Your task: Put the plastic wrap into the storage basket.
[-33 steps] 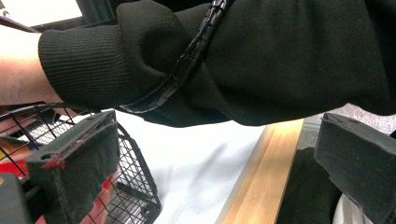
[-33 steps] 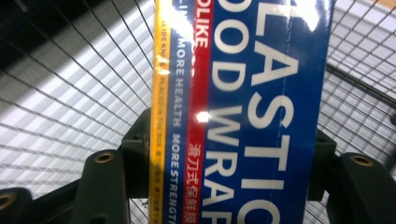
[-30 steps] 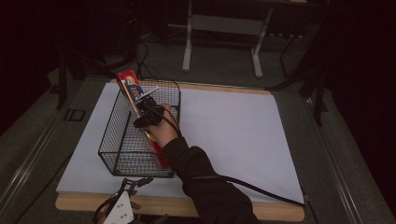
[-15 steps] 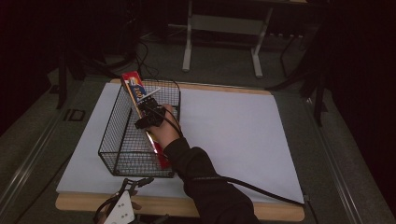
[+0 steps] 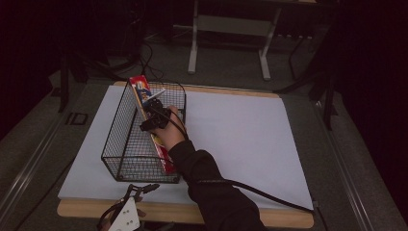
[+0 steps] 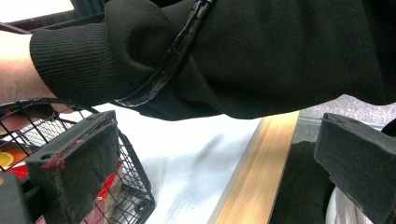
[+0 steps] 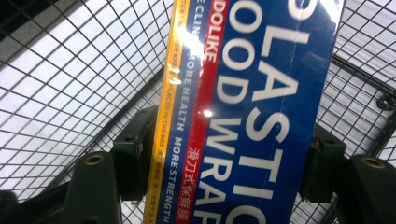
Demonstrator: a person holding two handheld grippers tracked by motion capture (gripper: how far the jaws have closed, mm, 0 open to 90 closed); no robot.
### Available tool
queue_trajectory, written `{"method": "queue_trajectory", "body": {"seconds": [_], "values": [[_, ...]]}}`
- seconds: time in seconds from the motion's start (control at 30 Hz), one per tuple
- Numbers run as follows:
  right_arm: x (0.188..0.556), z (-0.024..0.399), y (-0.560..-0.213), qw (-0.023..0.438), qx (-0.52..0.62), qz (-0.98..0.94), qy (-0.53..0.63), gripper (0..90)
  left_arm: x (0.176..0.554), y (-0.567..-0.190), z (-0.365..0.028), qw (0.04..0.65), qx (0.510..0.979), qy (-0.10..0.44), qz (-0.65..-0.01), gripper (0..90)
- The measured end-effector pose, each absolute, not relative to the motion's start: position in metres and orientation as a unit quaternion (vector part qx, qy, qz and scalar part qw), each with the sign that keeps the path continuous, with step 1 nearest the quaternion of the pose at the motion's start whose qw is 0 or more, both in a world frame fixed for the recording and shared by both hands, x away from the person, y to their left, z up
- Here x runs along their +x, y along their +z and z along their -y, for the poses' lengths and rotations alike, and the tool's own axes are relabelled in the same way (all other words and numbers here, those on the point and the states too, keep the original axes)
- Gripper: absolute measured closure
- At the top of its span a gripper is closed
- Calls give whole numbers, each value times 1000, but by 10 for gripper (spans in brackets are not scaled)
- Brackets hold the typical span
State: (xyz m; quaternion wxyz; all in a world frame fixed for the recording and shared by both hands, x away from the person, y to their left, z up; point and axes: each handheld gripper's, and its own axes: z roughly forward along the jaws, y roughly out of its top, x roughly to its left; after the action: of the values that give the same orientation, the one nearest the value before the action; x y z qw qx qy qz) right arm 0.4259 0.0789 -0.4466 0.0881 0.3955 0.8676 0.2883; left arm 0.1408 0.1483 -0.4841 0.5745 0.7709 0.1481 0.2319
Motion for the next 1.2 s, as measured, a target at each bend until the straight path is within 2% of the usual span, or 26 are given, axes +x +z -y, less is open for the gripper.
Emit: {"method": "queue_trajectory", "body": {"seconds": [0.27,0.43,0.63,0.73,0.87,1.2], "values": [[424,-75,-440,83,387,-867,304,275,141,-484,-149,577,768,232,-151,7],[419,-69,-431,78,373,-864,330,180,140,-484,-149,577,769,231,-148,7],[413,-50,-416,90,351,-866,345,180,141,-485,-147,575,771,230,-148,7],[413,-39,-409,81,347,-865,354,179,141,-485,-147,574,772,229,-149,7],[411,-24,-400,85,324,-866,372,137,142,-485,-146,572,773,231,-148,7],[406,33,-389,104,339,-853,383,119,144,-486,-145,569,774,230,-153,7]]}}
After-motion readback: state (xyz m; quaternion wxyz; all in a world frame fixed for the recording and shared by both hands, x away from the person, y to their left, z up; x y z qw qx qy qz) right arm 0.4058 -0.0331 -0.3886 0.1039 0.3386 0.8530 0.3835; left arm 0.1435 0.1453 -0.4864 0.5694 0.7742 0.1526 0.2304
